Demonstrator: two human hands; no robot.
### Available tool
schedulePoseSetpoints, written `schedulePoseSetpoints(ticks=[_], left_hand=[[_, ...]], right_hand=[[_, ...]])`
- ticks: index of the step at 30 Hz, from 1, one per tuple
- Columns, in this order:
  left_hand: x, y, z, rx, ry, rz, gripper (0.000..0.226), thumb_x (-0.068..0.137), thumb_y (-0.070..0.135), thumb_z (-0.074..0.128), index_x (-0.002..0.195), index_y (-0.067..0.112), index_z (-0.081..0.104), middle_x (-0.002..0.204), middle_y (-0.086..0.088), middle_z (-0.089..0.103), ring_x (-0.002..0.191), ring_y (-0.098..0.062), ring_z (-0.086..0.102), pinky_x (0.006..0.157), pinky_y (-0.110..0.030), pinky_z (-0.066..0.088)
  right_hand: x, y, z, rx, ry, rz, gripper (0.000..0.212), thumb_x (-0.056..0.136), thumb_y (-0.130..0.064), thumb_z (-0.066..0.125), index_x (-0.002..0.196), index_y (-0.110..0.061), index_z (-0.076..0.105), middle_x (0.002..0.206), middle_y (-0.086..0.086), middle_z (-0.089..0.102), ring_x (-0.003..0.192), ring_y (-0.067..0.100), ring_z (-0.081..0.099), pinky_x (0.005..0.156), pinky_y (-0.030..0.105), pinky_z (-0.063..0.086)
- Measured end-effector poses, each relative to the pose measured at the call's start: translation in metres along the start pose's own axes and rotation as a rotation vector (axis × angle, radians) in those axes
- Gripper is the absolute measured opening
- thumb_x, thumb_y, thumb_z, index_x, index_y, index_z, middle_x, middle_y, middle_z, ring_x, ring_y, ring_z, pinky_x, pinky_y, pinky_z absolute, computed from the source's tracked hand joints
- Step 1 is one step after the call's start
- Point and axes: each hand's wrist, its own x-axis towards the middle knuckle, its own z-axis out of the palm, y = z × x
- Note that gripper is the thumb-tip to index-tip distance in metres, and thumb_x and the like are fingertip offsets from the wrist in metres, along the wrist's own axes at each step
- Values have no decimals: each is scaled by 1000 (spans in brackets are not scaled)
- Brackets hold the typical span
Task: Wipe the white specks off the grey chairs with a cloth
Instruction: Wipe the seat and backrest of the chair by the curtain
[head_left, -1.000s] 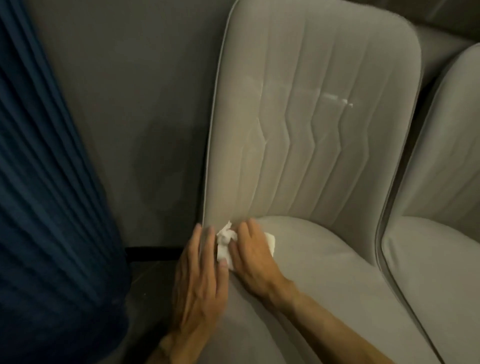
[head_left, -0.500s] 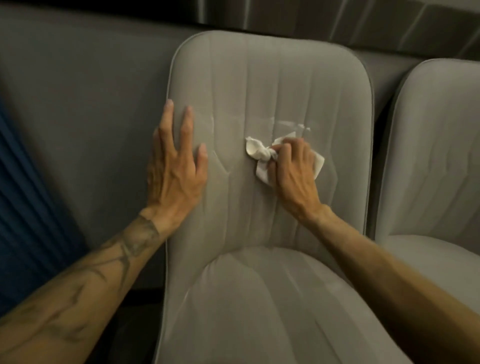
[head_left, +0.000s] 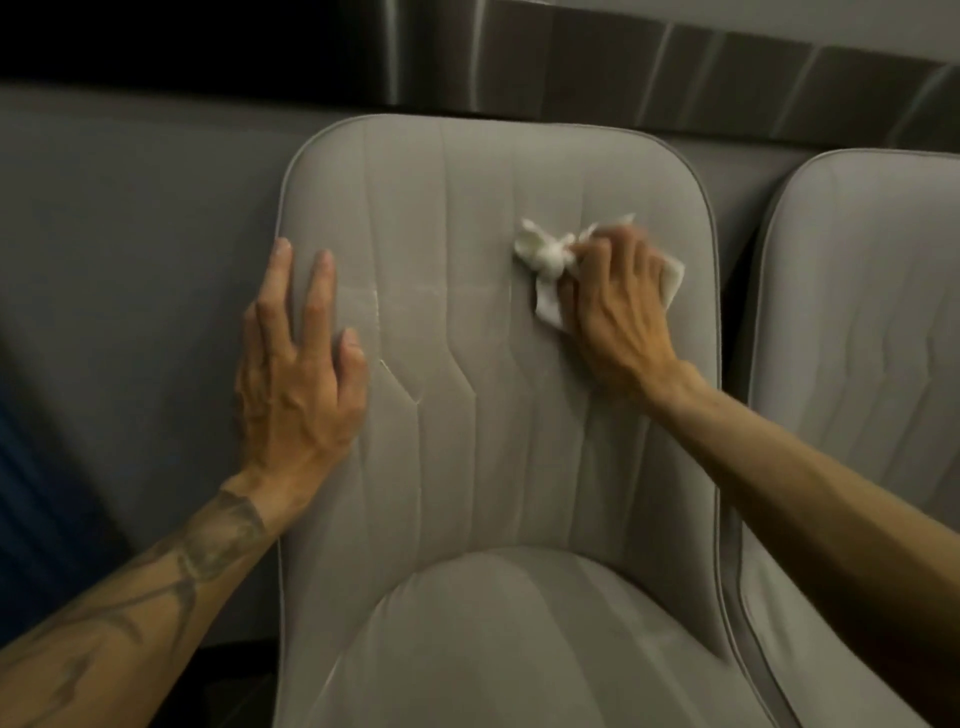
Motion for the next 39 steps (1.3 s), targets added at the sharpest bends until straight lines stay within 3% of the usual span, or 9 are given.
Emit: schedulePoseSetpoints(ticks=[5, 11, 16, 21, 23, 28, 32, 34, 39], left_hand=[[1, 2, -1, -13, -9, -15, 64, 102, 29, 43, 164, 24, 27, 171, -10, 19, 145, -37, 37, 104, -54, 47], [1, 4, -1, -3, -5, -14, 64, 102, 25, 45, 164, 22, 28, 170, -13, 20, 145, -39, 37, 106, -55, 47], [0, 1, 3, 7, 9, 1, 65, 101, 24, 46, 164, 22, 28, 170, -14, 21, 145, -39, 37, 108, -54, 44], [1, 2, 2, 12, 13, -4, 65, 101, 24, 46, 164, 22, 28, 170, -15, 21, 144, -40, 37, 110, -54, 41], [1, 4, 1, 14, 6, -10, 65, 101, 24, 45, 164, 21, 29, 170, -15, 21, 143, -40, 37, 108, -56, 43], [1, 5, 0, 29, 5, -11, 64, 101, 24, 45, 163, 20, 30, 170, -15, 22, 140, -41, 39, 106, -56, 45], [1, 6, -1, 32, -15, -26, 65, 101, 24, 46, 163, 20, 30, 171, -14, 21, 141, -41, 38, 100, -60, 48], [1, 7, -1, 32, -16, -32, 65, 101, 24, 46, 163, 20, 31, 171, -14, 21, 140, -41, 38, 98, -61, 50], [0, 3, 2, 24, -9, -16, 65, 100, 25, 45, 164, 20, 29, 170, -15, 21, 143, -39, 36, 100, -60, 48]], right_hand=[[5, -19, 11, 33, 149, 220, 17, 100, -29, 48, 107, -15, 41, 108, 14, 48, 95, 27, 43, 85, 39, 35], [0, -2, -1, -17, -90, -185, 17, 100, -25, 51, 108, -11, 47, 103, 18, 51, 87, 31, 47, 80, 41, 33], [44, -13, 7, -9, 188, 237, 20, 101, -32, 45, 104, -13, 48, 104, 14, 51, 91, 30, 47, 81, 44, 40], [-3, -26, 1, 30, -46, -1, 22, 101, -30, 50, 104, -9, 55, 100, 17, 53, 88, 33, 50, 81, 44, 38], [25, -9, -5, -16, -21, -44, 23, 102, -33, 47, 101, -11, 52, 100, 17, 52, 88, 33, 49, 78, 44, 36], [51, -19, 5, -39, 177, 277, 24, 102, -32, 44, 102, -10, 52, 103, 16, 53, 91, 32, 50, 80, 44, 38], [1, -25, -4, 8, -110, -77, 21, 101, -28, 49, 102, -8, 54, 99, 17, 52, 87, 32, 48, 79, 45, 37], [26, -2, -12, -38, -139, -194, 22, 102, -33, 44, 101, -11, 48, 99, 17, 50, 86, 32, 47, 76, 44, 34], [69, -4, -1, -46, 148, 210, 27, 103, -35, 38, 100, -11, 50, 103, 14, 51, 91, 29, 48, 79, 42, 40]])
